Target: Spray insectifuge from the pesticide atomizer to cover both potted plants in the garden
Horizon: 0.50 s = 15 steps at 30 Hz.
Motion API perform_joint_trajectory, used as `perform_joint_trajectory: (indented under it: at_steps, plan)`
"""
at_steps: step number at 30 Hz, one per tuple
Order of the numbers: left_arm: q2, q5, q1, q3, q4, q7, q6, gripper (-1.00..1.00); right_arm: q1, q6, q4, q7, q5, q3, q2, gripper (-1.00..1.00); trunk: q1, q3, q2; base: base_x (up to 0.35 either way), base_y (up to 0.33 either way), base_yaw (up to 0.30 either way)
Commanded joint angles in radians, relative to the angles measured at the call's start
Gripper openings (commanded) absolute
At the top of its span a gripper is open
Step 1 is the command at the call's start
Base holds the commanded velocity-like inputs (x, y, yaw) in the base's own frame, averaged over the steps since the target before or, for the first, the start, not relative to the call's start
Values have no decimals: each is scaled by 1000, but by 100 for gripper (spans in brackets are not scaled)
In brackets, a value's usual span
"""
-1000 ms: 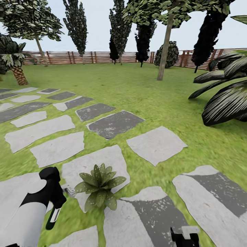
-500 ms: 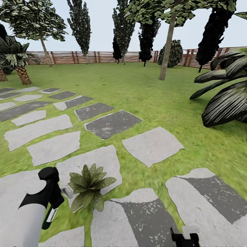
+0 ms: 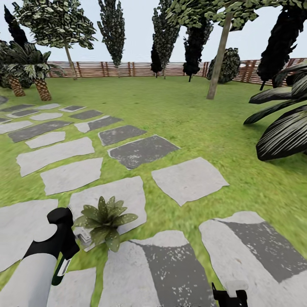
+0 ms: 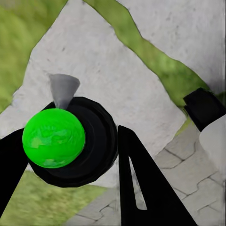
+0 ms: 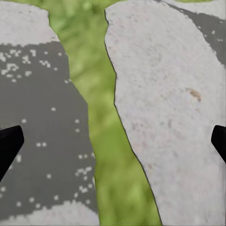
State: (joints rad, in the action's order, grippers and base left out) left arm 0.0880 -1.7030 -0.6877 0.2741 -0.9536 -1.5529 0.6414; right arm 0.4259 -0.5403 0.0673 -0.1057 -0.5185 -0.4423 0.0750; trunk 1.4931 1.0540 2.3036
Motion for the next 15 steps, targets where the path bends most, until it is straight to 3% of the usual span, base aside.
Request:
perform_joint_trajectory:
  at_steps: [1, 4, 9, 12, 15]
  plan:
    - [-1, -6, -1, 2, 2, -6, 9, -100, 1, -3, -1, -6, -11, -4, 0, 100, 0, 1, 0, -137, -311, 278]
    - [-1, 1, 12, 4, 10, -2, 8, -100, 1, -3, -1, -6, -11, -4, 0, 100, 0, 1, 0, -143, -308, 249]
    - [5, 8, 70, 18, 11, 1, 7, -100, 1, -3, -1, -6, -11, -4, 0, 100, 0, 1, 0, -161, -300, 46]
    - [7, 68, 103, 61, 12, 49, 2, -100, 1, -1, 0, -3, -11, -4, 1, 100, 0, 1, 0, -216, -254, 3]
    - [11, 146, 117, 71, 16, 135, -5, -100, 1, 0, 1, 0, -21, 14, 2, 100, 0, 1, 0, -290, -121, 1]
